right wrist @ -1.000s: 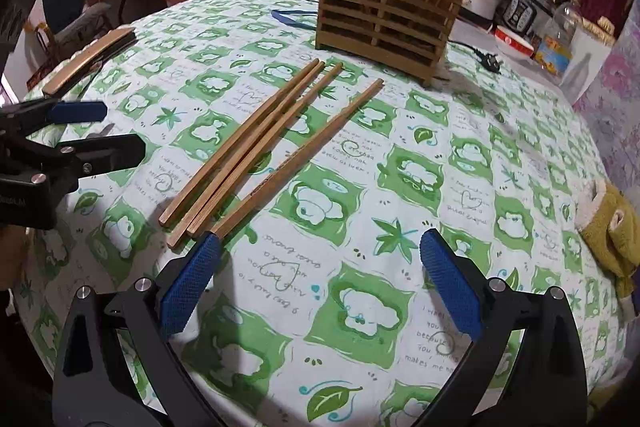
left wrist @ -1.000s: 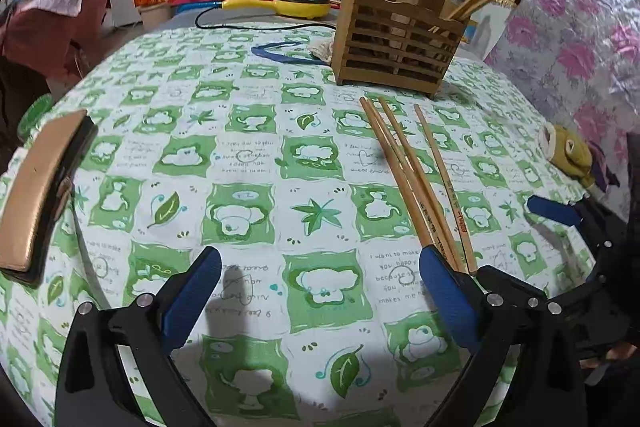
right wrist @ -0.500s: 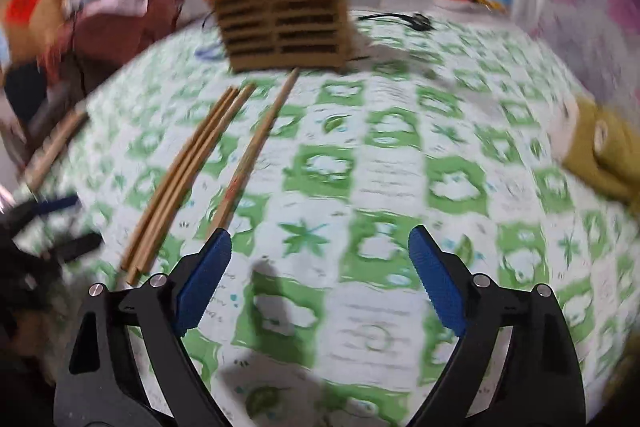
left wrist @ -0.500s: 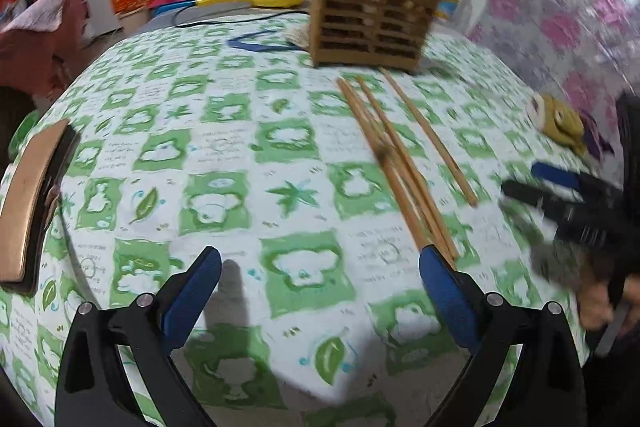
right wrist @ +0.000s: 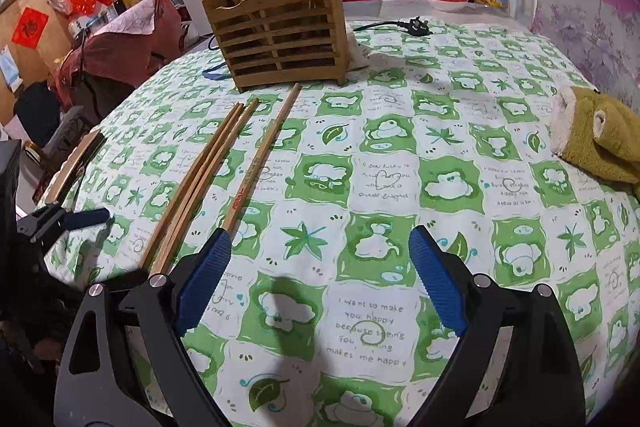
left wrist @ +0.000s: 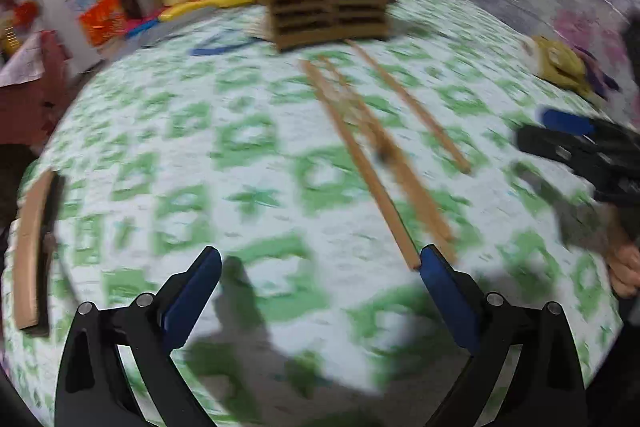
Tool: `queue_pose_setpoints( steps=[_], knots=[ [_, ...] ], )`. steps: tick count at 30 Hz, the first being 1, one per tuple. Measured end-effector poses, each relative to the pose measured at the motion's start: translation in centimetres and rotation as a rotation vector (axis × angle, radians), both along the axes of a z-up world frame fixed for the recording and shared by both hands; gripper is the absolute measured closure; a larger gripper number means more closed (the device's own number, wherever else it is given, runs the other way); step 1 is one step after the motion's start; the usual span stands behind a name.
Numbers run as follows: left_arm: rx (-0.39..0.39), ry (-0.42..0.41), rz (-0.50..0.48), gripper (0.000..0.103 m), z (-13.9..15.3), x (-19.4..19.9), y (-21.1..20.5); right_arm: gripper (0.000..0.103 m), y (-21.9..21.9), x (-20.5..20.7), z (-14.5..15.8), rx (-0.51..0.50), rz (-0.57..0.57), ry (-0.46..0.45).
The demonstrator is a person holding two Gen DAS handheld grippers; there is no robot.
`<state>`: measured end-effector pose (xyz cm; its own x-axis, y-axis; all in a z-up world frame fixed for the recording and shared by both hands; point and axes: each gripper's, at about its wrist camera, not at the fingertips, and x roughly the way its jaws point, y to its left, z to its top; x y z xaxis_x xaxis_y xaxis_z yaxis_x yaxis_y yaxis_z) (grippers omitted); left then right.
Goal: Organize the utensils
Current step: 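Close the left tool on a chopstick while the right tool grasps the red-printed one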
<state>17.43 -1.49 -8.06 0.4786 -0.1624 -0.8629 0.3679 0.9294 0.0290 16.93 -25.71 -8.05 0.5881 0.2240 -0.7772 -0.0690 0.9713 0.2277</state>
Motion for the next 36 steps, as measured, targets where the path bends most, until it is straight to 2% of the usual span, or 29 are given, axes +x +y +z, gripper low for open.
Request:
queue_pose_setpoints(
  steps=[2,5,10,13,18,20,24,26,36],
  knots=[
    [-0.034,-0.003,0.089,0.006,0.1,0.8,1.8,0.015,0.0,0.0,0.0,0.002,0.001,0.001],
    [-0.118,0.022,0.123,0.006,0.2,1.1,3.1,0.015,0.6,-0.1,0.0,-0.01,0.032,-0.003],
    [-0.078,-0.015,0.06,0.006,0.7,0.4,1.4,0.016,2.3,-0.3,0.2,-0.061,0.098,-0.011],
    [-0.049,-0.027,0.036,0.006,0.7,0.2,0.5,0.02,3.0,-0.4,0.2,-0.089,0.124,-0.014],
    [-0.056,-0.022,0.042,0.006,0.6,0.3,0.5,0.042,4.2,0.0,-0.2,-0.098,0.166,0.017],
    [-0.066,-0.011,0.051,0.009,0.5,0.5,0.7,0.045,4.7,0.2,-0.3,-0.092,0.178,0.023],
    [-0.077,0.014,0.045,0.024,0.2,0.7,0.6,0.052,6.0,0.6,-0.2,-0.087,0.209,0.024],
    [-0.082,0.018,0.038,0.026,0.2,0.7,0.5,0.056,6.4,0.7,-0.4,-0.082,0.223,0.035],
    [-0.061,0.019,-0.004,0.026,-0.2,0.6,-0.9,0.06,6.7,1.6,-0.9,-0.056,0.22,0.062]
  ],
)
